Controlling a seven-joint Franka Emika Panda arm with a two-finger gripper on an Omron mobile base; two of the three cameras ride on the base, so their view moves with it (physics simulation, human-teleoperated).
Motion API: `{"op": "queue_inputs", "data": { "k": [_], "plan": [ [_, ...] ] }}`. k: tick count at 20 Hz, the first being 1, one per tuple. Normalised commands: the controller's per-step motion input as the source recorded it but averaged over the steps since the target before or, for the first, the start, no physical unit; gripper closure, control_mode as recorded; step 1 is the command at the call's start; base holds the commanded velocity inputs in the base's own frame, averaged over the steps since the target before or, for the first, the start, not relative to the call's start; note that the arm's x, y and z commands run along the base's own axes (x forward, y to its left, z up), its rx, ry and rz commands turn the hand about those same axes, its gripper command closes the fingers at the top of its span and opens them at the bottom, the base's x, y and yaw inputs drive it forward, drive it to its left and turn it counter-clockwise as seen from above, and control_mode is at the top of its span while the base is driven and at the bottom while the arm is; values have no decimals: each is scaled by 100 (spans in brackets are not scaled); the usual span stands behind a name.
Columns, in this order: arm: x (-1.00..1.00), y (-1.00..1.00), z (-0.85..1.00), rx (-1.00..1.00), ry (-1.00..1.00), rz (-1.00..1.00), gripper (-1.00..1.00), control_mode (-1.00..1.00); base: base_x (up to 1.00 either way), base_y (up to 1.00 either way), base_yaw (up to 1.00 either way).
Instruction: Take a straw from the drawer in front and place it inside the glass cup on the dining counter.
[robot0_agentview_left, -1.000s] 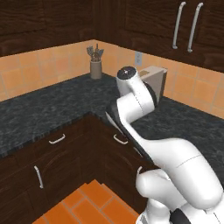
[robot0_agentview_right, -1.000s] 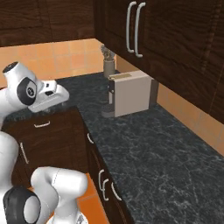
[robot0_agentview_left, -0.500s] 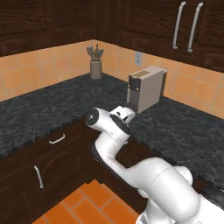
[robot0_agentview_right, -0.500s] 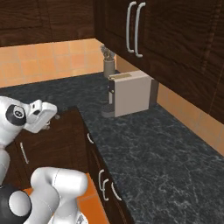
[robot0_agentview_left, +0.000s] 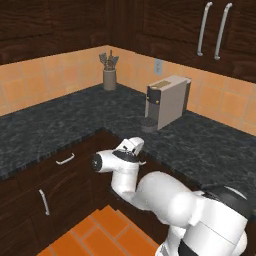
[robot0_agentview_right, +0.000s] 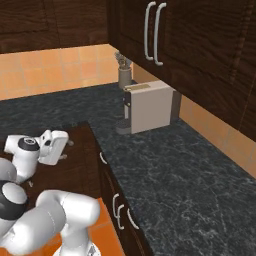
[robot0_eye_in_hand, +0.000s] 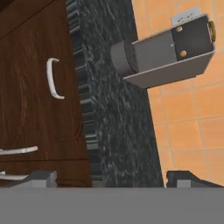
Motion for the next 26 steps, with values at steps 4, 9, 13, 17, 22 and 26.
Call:
{"op": "queue_inputs", "data": {
  "k": [4, 9, 13, 17, 22, 26],
  "plan": [
    [41, 0, -58, -20, 0, 0, -100, -100, 0, 0, 0],
    [42, 0, -50, -20, 0, -2, -100, -100, 0, 0, 0],
    [35, 0, -43, -18, 0, -5, -100, -100, 0, 0, 0],
    [28, 0, -37, -17, 0, -9, -100, -100, 0, 0, 0],
    [28, 0, -33, -13, 0, -10, -100, -100, 0, 0, 0],
    [19, 0, -37, -11, 0, -9, -100, -100, 0, 0, 0]
  ]
}}
